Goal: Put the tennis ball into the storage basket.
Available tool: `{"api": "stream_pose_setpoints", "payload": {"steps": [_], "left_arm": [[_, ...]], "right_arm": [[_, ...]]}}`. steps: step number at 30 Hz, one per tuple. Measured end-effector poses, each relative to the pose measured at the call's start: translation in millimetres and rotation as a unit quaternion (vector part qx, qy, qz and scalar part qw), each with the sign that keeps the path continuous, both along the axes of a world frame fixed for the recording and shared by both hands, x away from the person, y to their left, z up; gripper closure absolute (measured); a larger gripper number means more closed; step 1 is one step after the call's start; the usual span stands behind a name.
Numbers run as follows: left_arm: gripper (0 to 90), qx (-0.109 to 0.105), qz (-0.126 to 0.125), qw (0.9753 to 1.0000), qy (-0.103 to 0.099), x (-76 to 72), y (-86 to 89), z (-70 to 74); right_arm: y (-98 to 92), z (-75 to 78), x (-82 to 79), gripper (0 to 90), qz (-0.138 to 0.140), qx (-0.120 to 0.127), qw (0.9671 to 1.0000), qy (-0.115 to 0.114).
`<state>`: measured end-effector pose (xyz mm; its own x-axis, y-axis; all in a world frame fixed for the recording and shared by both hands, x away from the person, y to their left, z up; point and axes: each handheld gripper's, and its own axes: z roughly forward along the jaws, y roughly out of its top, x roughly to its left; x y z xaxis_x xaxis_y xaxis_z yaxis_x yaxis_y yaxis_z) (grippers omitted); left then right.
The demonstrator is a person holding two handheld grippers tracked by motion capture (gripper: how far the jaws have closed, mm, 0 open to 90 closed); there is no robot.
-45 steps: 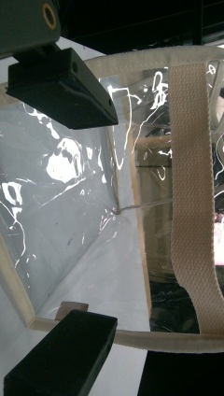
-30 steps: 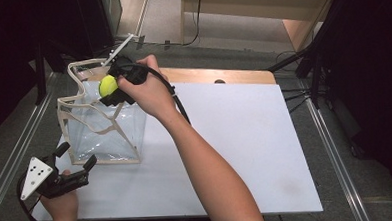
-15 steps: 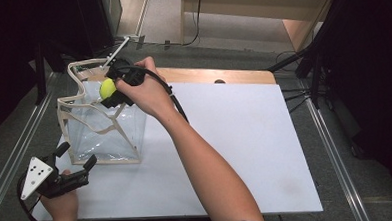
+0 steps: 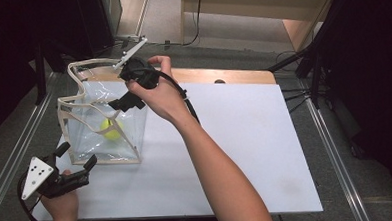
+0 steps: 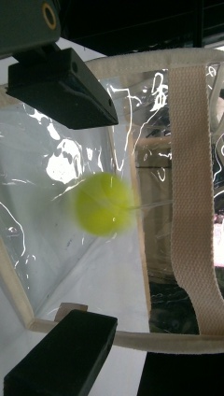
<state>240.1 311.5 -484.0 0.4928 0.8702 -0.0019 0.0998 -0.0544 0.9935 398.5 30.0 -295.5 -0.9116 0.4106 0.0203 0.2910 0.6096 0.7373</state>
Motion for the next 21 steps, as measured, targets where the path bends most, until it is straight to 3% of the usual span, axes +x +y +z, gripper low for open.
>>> {"api": "stream_pose_setpoints", "payload": {"steps": [9, 21], "left_arm": [[5.3, 0.003, 0.000, 1.0000, -0.001, -0.2, -0.3, 0.0], [5.4, 0.001, 0.000, 1.0000, 0.000, -0.2, -0.2, 0.0]], "right_arm": [[-22.4, -7.8, -13.6, 0.0, -0.025, 0.014, 0.9995, -0.014], [-26.1, -35.5, -29.0, 0.0, -0.023, 0.009, 0.9996, -0.010]]}}
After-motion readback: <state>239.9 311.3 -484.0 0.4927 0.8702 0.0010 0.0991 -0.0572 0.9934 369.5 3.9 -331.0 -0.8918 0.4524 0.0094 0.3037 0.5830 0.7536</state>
